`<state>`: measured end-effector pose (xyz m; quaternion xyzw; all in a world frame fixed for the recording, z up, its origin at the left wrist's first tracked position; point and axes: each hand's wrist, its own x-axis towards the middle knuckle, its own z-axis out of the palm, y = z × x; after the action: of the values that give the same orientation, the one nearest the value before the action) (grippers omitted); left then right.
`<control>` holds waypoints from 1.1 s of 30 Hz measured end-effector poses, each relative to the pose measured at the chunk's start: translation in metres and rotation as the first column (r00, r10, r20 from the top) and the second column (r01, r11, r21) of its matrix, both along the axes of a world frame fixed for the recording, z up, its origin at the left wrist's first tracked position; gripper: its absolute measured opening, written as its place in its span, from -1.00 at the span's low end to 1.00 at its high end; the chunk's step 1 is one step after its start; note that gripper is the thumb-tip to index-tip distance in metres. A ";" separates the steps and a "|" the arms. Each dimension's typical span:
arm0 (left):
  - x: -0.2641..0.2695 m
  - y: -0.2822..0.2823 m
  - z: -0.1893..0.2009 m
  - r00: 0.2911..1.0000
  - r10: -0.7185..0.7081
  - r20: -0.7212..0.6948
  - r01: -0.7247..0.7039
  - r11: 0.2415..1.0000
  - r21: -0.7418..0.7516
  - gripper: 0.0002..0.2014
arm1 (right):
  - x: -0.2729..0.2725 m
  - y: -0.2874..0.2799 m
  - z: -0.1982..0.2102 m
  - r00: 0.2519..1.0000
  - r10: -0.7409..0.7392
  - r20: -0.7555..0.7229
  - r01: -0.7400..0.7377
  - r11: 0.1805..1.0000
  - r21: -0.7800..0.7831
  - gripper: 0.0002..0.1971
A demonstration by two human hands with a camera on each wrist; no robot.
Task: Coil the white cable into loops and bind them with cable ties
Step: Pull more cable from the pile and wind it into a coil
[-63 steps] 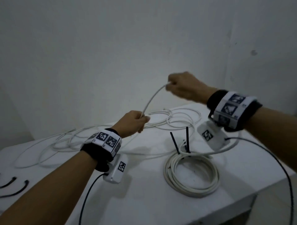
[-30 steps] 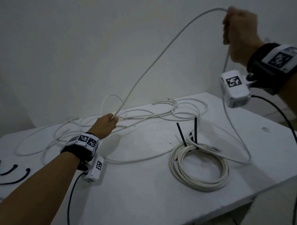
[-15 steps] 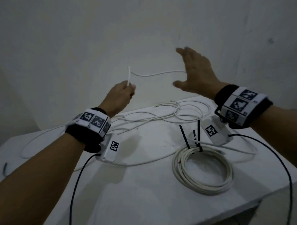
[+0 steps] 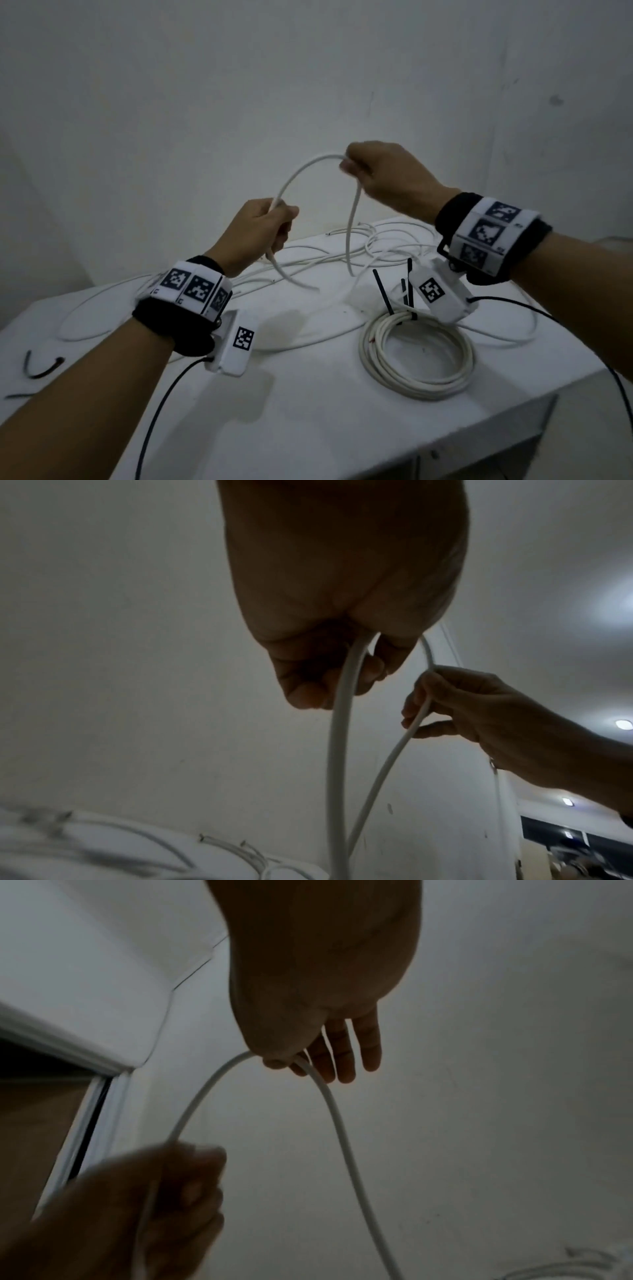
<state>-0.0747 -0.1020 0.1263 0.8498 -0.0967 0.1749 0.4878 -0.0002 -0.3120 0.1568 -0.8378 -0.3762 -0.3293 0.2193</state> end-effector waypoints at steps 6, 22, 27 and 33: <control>-0.021 -0.004 -0.017 0.998 -0.042 -0.037 0.033 0.976 -0.215 -0.56 | -0.011 -0.013 0.003 0.932 0.141 -0.334 0.038 0.878 0.478 -0.77; -0.043 -0.022 0.041 0.974 -0.022 0.225 0.188 0.633 -0.751 -0.64 | -0.053 0.057 -0.120 0.487 0.015 -0.873 -0.133 0.990 -0.057 -0.73; -0.035 -0.004 0.019 0.988 0.142 0.053 -0.099 0.869 -0.484 -0.72 | -0.067 0.056 -0.118 0.966 -0.117 -0.230 -0.041 0.811 -0.584 -0.70; -0.027 -0.009 -0.028 0.985 0.105 -0.138 -0.119 0.988 -0.094 -0.67 | -0.083 0.059 -0.059 0.982 0.106 -0.158 -0.170 0.858 -0.485 -0.73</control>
<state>-0.1016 -0.1114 0.0984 0.8377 -0.0069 0.1498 0.5252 -0.0831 -0.2528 0.0979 -0.8559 -0.4926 -0.1514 0.0430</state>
